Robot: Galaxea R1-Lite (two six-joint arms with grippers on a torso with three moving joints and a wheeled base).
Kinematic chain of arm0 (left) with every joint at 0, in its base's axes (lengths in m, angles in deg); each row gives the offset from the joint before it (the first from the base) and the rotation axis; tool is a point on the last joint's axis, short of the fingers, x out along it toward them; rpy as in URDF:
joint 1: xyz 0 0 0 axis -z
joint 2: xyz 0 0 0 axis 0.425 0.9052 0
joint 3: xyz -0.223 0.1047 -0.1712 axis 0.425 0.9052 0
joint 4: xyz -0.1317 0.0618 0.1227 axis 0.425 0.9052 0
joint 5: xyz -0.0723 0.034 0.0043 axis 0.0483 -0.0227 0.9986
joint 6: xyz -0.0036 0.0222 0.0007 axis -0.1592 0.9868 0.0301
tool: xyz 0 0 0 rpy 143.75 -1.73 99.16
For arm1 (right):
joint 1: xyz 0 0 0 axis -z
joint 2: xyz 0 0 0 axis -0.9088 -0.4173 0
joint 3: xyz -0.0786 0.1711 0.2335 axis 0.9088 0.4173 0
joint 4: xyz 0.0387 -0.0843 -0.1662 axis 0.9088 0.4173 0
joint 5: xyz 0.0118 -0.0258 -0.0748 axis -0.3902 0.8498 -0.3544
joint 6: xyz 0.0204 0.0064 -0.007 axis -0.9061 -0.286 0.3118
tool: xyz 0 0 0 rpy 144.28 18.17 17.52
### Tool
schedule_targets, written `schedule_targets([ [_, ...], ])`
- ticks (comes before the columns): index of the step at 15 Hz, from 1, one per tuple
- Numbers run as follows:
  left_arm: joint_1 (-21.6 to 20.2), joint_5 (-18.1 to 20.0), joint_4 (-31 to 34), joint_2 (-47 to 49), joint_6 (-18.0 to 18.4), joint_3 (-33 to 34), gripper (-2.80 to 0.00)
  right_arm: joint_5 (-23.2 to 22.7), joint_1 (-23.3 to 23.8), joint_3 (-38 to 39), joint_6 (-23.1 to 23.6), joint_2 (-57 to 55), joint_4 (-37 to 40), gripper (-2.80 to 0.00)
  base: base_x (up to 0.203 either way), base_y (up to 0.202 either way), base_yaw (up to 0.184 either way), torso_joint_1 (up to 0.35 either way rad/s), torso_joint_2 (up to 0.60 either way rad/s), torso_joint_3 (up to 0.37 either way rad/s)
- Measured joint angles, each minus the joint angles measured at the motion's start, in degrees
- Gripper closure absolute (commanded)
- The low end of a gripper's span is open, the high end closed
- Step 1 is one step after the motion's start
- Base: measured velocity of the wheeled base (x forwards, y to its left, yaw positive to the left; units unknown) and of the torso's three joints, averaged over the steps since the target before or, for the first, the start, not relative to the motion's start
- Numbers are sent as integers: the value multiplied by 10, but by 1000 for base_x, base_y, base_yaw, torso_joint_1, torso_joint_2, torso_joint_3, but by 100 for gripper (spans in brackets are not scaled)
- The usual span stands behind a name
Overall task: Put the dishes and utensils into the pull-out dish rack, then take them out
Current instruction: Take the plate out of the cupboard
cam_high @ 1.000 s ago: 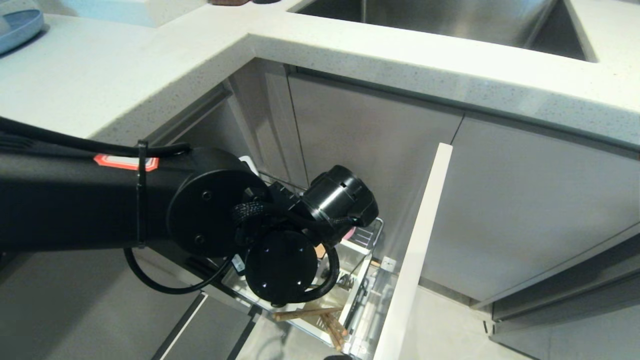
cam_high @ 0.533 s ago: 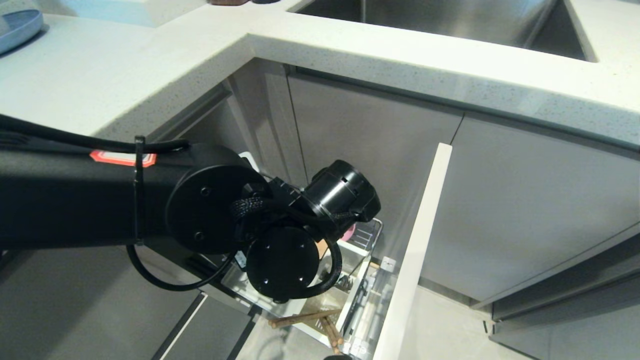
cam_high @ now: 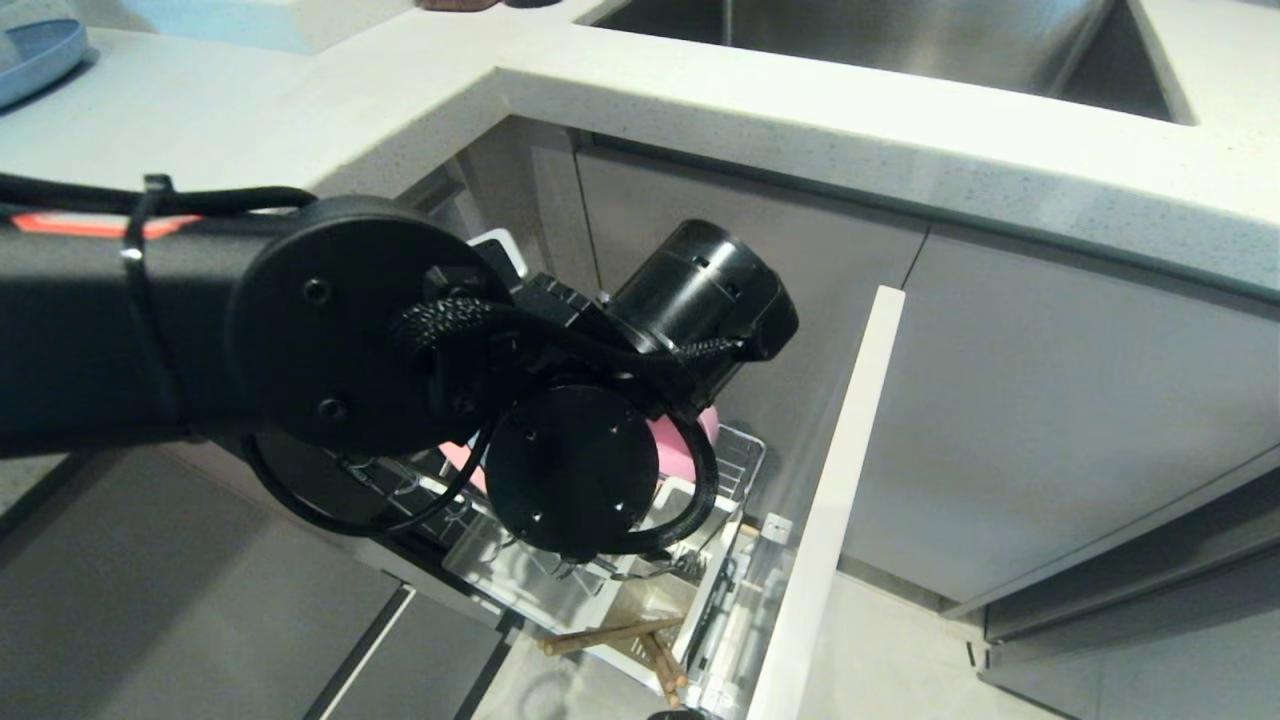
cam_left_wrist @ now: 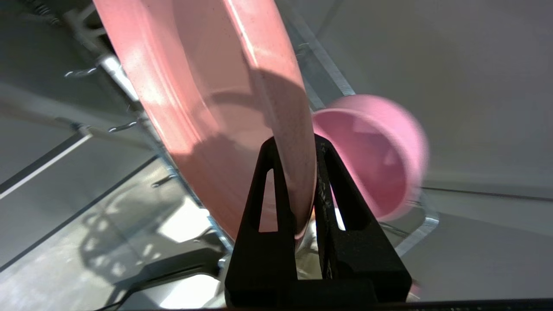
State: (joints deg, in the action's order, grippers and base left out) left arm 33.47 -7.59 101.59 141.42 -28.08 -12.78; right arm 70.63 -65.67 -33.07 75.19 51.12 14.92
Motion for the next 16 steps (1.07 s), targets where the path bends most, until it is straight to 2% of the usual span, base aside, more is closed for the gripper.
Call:
schedule_targets([
  [6, 61, -2, -3, -15, 86, -67, 0, 0, 0, 0, 0, 0, 0, 0, 0, 0, 0, 0, 0, 0],
  [9, 86, -2, -1, -20, 152, -124, 0, 0, 0, 0, 0, 0, 0, 0, 0, 0, 0, 0, 0, 0],
  [12, 99, -2, -4, -20, 235, -157, 0, 0, 0, 0, 0, 0, 0, 0, 0, 0, 0, 0, 0, 0],
  [16, 129, -28, -4, -36, 247, -162, 0, 0, 0, 0, 0, 0, 0, 0, 0, 0, 0, 0, 0, 0],
])
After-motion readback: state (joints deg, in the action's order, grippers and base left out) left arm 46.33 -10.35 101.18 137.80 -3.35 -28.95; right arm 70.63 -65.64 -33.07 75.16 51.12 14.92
